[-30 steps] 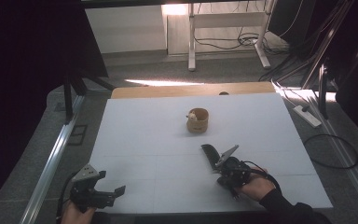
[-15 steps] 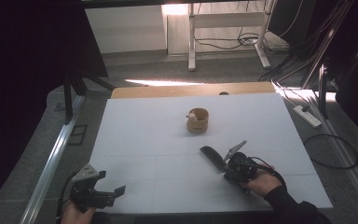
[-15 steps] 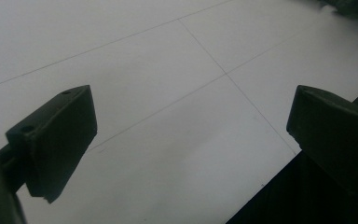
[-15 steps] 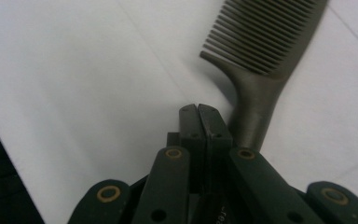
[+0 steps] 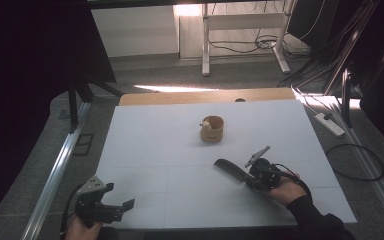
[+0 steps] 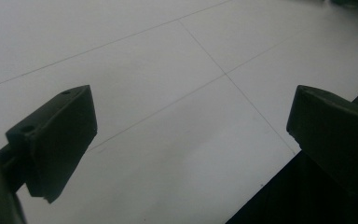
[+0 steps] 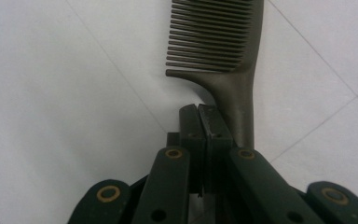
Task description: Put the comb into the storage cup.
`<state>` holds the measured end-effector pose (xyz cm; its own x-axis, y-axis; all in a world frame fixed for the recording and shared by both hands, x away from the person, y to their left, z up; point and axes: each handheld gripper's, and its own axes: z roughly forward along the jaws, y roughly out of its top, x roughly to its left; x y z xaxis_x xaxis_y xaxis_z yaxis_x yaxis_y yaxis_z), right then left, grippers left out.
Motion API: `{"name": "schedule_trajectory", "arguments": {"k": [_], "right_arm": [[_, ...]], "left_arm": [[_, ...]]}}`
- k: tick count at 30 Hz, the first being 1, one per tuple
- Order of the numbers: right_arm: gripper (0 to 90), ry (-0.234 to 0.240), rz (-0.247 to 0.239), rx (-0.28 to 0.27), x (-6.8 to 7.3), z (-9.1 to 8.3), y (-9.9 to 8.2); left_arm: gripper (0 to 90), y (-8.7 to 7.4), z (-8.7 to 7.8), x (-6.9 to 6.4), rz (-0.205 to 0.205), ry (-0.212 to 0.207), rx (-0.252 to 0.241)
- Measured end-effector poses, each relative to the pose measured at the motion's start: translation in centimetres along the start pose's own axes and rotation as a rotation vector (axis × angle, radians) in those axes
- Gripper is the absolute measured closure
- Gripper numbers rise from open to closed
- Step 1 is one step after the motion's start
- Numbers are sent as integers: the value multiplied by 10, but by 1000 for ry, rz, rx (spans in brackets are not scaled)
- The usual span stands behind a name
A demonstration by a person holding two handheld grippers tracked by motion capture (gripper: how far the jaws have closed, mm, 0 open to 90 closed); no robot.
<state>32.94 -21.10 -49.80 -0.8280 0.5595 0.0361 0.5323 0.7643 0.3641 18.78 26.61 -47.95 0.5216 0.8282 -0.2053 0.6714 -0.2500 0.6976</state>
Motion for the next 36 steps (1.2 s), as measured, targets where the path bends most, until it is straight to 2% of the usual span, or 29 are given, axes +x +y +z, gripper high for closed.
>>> {"name": "schedule_trajectory", "arguments": {"k": [10, 15, 21, 25, 29, 30, 35, 36], "right_arm": [[861, 3, -7, -5, 2, -1, 1], [845, 20, -17, -45, 8, -9, 4], [801, 9, -39, -80, 15, -16, 7], [744, -14, -38, -99, 16, -22, 7], [641, -53, 10, -131, 10, -32, 5], [641, -53, 10, -131, 10, -32, 5], [505, -63, 13, -156, 6, -38, 1], [441, -64, 16, -154, 6, -39, 1]], "left_arm": [[25, 0, 0, 0, 2, -1, 3], [26, 0, 0, 0, 2, -2, 2], [28, 0, 0, 0, 3, -3, 3], [28, 0, 1, 0, 4, -3, 3], [28, 0, 1, 0, 4, -4, 4], [28, 0, 1, 0, 4, -4, 4], [28, 1, 0, 0, 6, -5, 7], [28, 1, 0, 0, 6, -5, 7]]}}
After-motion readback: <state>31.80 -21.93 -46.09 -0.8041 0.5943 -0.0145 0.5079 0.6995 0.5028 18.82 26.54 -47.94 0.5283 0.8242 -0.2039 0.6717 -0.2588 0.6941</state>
